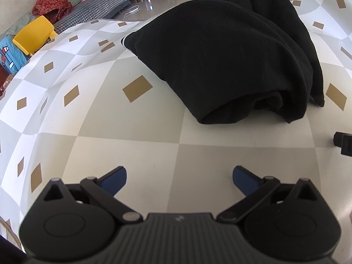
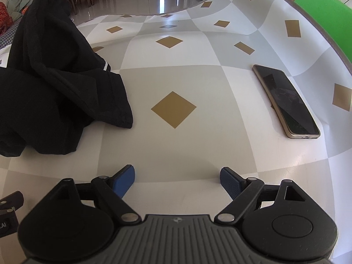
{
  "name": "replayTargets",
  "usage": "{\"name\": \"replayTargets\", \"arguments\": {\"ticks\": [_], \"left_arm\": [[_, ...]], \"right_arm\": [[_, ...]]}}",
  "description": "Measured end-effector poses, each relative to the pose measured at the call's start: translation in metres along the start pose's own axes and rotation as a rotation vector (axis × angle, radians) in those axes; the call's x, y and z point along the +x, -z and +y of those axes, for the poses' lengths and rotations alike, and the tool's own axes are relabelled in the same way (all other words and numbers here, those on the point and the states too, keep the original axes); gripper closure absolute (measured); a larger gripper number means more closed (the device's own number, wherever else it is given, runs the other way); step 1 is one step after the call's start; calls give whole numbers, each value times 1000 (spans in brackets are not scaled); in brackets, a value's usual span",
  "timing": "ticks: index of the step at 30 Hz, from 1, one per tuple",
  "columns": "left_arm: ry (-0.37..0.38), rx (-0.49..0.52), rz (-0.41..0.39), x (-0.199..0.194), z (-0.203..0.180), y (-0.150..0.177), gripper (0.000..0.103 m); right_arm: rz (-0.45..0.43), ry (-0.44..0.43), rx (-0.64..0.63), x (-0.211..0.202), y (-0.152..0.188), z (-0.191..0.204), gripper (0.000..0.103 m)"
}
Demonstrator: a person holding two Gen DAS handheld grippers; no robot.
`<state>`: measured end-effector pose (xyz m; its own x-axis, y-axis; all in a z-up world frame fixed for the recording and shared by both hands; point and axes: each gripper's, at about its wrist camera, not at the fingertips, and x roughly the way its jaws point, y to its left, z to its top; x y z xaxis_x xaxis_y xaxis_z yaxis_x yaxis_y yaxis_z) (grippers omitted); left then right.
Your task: Fold clothes
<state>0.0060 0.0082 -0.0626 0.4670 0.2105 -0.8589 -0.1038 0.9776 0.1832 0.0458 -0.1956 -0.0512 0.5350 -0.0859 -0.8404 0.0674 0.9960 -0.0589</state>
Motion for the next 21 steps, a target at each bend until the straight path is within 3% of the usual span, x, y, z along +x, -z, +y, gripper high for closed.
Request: {"name": "replayTargets", "arguments": {"ticks": [21], "left_arm": [[22, -3, 27, 4, -7, 1, 0]], "right_arm": [[28, -5, 2, -5, 4, 3, 18]]}}
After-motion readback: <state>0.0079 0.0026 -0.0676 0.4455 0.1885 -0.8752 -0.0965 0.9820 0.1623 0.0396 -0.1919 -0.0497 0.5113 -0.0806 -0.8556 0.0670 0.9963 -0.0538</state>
